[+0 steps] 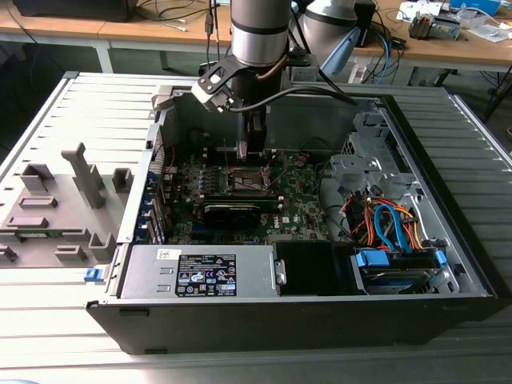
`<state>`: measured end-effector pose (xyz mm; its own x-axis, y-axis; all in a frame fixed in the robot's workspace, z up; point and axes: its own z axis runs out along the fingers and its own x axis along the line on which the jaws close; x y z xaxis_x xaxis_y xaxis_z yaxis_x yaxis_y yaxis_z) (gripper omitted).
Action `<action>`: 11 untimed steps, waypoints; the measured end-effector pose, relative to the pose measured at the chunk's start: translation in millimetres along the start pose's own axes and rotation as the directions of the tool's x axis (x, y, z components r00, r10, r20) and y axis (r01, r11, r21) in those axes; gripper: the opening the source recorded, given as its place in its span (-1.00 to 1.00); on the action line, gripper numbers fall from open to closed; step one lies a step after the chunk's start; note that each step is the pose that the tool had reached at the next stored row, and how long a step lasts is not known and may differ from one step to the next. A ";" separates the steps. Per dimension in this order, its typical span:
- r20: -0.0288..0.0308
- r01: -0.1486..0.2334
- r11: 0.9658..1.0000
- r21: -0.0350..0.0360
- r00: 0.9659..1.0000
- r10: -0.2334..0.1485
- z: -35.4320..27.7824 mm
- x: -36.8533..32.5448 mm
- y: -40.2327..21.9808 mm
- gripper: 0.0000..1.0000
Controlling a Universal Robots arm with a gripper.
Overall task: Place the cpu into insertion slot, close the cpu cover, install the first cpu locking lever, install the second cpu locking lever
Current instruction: 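Place the cpu into insertion slot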
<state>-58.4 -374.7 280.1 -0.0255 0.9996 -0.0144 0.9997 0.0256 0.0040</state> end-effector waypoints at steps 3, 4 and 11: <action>0.000 0.000 1.000 0.000 1.000 0.000 0.5 0.0 0.0 0.09; 0.000 0.000 1.000 0.000 1.000 0.000 0.6 0.0 0.0 0.09; 0.000 0.000 1.000 0.000 1.000 0.000 1.9 0.0 0.0 0.09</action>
<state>-58.3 -374.7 278.2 -0.0255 0.9996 -0.0145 0.9997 0.0255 0.0040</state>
